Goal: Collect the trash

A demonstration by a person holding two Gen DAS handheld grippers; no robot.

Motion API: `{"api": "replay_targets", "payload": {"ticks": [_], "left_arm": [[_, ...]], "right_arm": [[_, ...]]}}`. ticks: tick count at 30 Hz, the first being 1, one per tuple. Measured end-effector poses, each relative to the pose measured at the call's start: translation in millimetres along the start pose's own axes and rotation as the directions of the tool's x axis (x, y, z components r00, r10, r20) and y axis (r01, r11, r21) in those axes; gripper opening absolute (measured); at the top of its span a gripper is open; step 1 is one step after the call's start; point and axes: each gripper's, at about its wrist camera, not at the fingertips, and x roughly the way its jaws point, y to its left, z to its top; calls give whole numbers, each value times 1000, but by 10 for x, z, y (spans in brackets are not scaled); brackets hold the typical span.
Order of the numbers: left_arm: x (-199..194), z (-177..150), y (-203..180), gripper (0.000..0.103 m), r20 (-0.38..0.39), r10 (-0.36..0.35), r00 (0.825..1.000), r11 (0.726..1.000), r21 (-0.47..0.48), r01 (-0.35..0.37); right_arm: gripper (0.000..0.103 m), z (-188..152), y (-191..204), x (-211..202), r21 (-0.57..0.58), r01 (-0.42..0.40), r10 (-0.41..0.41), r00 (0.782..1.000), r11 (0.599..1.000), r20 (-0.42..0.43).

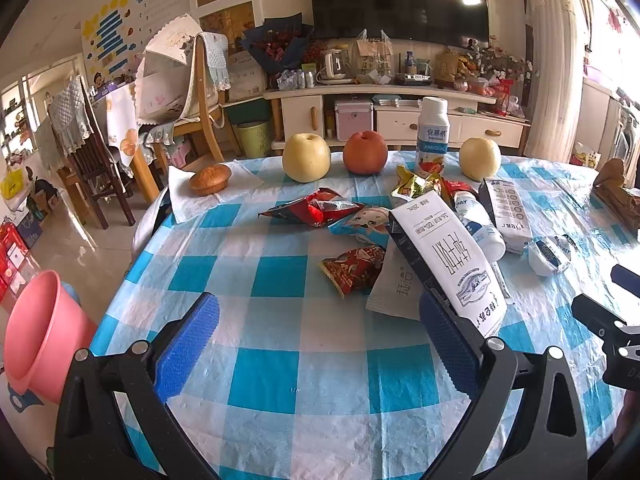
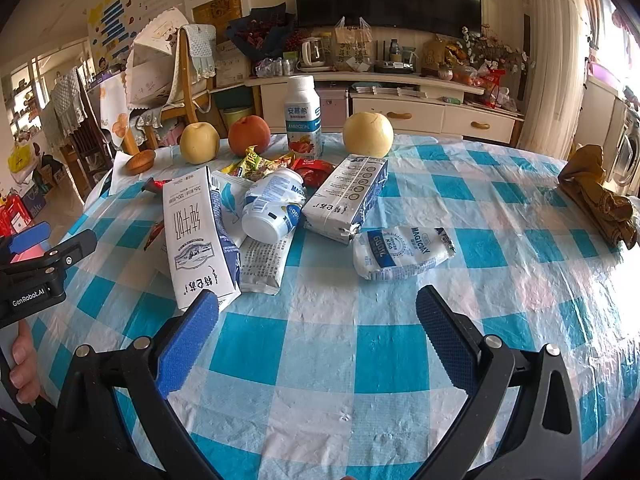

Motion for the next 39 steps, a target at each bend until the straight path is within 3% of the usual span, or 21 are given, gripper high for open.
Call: {"api": "replay_targets", "payload": {"ticks": [39], "left_arm": [[20, -48, -39, 98, -12, -5, 1000, 1000, -15, 4]], "right_arm": [[100, -5, 6, 13, -8, -2, 2, 1000, 1000, 1]]}}
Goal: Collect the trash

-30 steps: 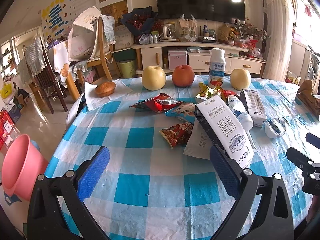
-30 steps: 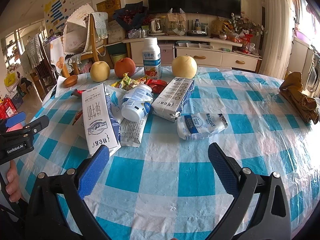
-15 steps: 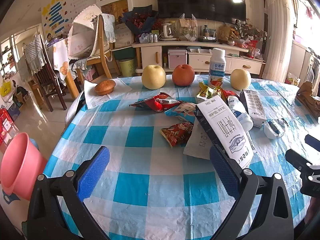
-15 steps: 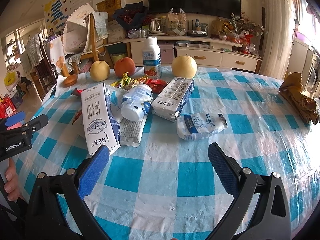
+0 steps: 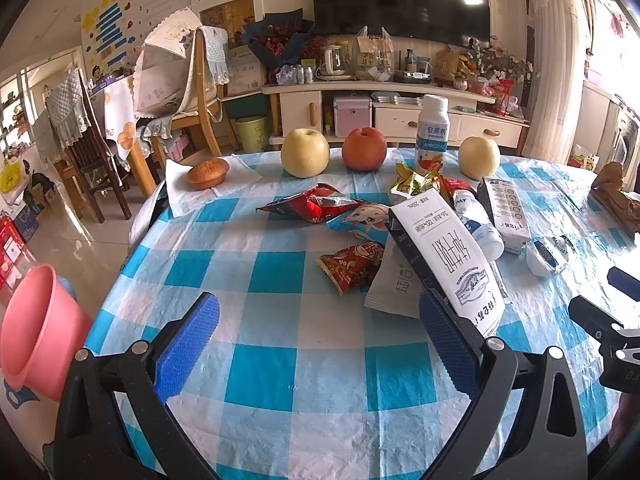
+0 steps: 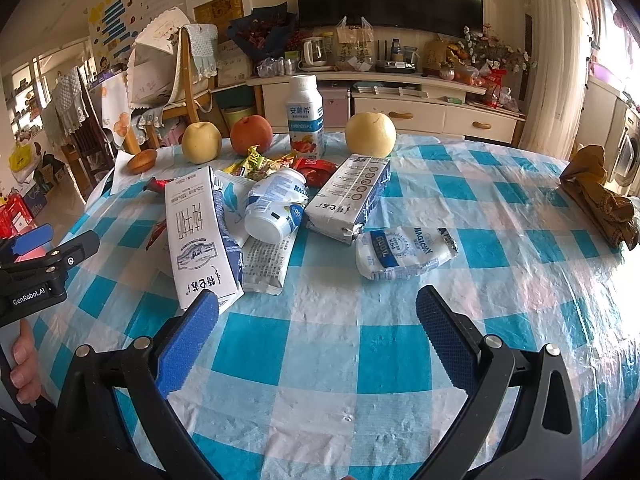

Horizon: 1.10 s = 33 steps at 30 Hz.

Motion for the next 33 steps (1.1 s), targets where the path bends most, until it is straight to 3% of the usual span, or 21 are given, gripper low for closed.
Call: {"api": "replay_targets", "payload": {"ticks": [33], "left_arm": [[10, 7, -13, 98, -8, -6, 1000, 1000, -4, 6]], "right_arm": [[100, 7, -21, 36, 3, -1, 1, 1000, 1000, -8]]}}
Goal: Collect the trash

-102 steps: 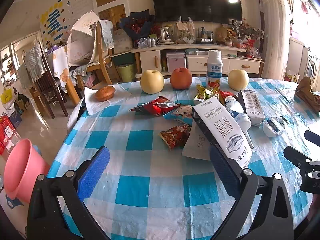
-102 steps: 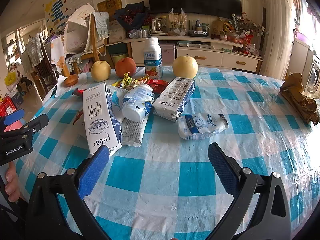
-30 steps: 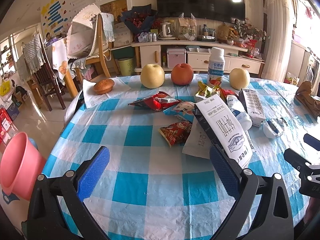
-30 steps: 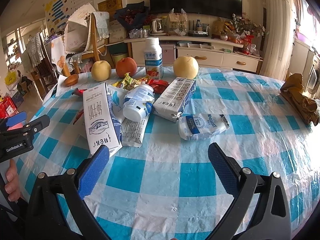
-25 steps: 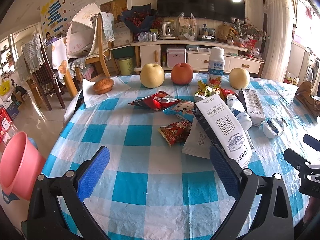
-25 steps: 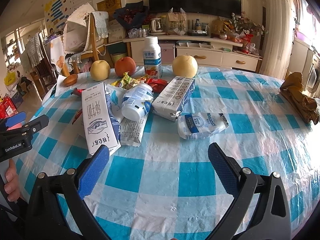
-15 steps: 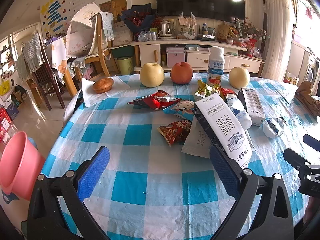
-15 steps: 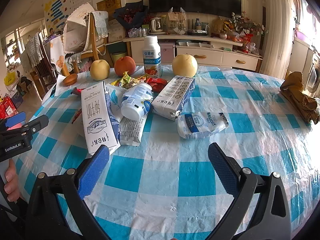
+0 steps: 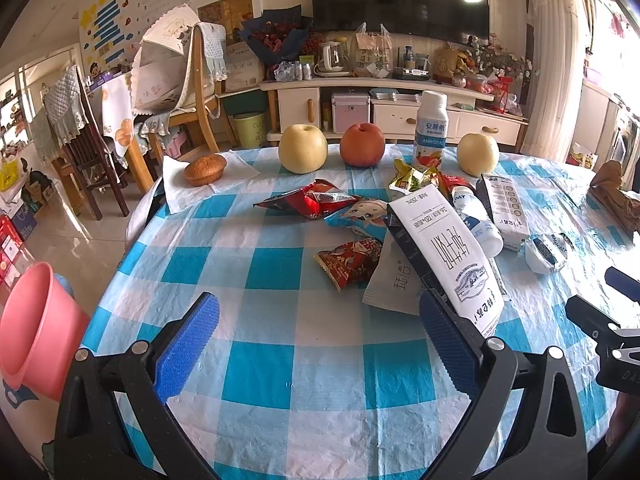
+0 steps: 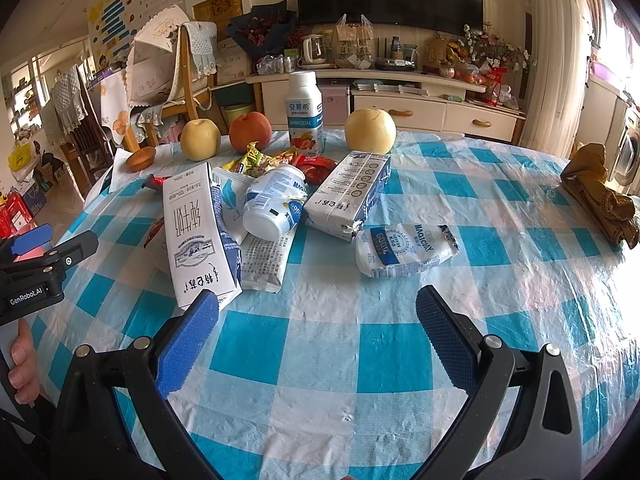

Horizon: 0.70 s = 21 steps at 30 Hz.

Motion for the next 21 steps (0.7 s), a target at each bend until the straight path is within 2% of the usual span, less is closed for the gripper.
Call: {"api": "replay_targets", "payload": {"ticks": [21], "left_arm": [[1, 13, 3, 98, -3, -1, 1000, 1000, -3, 0]], "right_arm": [[100, -12, 4, 20, -5, -2, 2, 1000, 1000, -1]]}}
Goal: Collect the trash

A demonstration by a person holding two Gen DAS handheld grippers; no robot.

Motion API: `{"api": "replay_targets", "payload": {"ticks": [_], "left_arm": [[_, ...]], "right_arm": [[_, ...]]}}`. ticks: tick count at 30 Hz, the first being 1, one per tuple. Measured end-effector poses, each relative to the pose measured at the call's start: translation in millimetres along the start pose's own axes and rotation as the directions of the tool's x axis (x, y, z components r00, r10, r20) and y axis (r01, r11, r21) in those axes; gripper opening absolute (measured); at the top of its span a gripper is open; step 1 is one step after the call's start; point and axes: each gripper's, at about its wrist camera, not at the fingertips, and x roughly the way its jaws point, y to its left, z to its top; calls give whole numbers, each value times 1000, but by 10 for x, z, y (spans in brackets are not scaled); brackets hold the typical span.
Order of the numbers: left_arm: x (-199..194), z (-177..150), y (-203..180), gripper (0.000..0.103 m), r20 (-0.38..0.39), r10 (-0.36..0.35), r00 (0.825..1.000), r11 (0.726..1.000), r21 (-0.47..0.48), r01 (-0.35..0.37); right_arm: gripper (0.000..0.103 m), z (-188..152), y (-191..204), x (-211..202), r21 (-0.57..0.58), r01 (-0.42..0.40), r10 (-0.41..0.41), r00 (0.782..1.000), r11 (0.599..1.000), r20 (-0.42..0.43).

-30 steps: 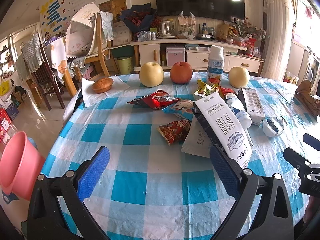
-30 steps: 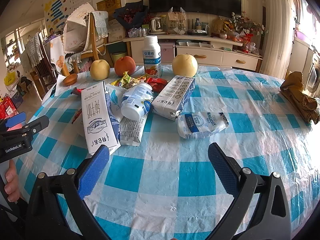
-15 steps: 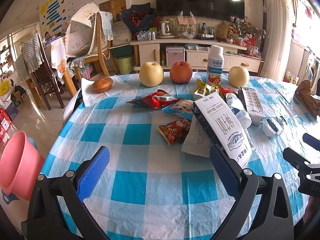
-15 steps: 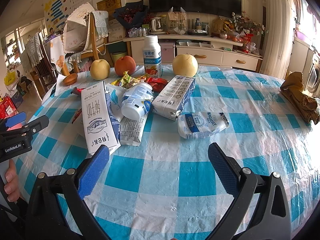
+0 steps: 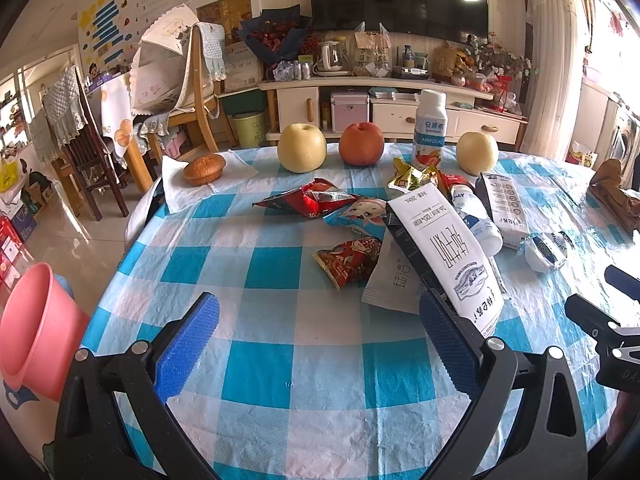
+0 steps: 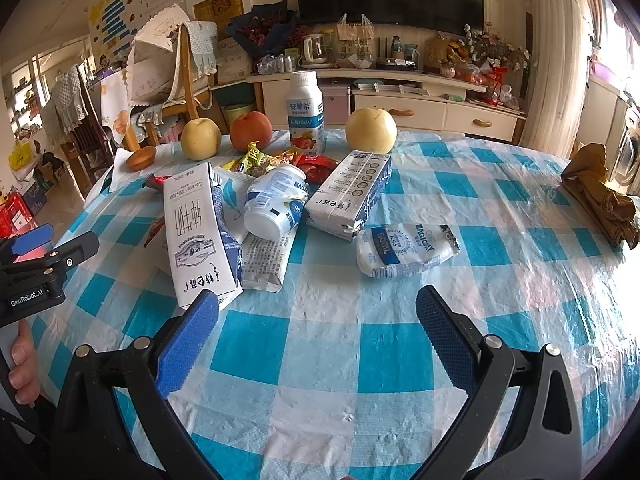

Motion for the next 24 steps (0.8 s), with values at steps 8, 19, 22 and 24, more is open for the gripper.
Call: {"api": "replay_targets", "payload": {"ticks": [8, 19, 22, 24], "left_arm": [[4, 9, 14, 98, -2, -1, 1000, 1000, 0, 1], [-4, -107, -77, 98, -35, -5, 999, 1000, -6, 5], [-9, -124, -109, 98, -49, -14, 999, 1000, -7, 13], [-30, -149, -149, 98, -51, -18, 999, 1000, -11, 17]], "right_arm": [[100, -4, -6, 14, 5, -1, 1, 1000, 1000, -6], [100, -7, -15, 19, 6, 0, 0, 1000, 1000, -6], [100, -8, -21, 31, 9, -1, 1, 1000, 1000, -8], [100, -10, -17, 29, 6, 0, 0, 1000, 1000, -6]]}}
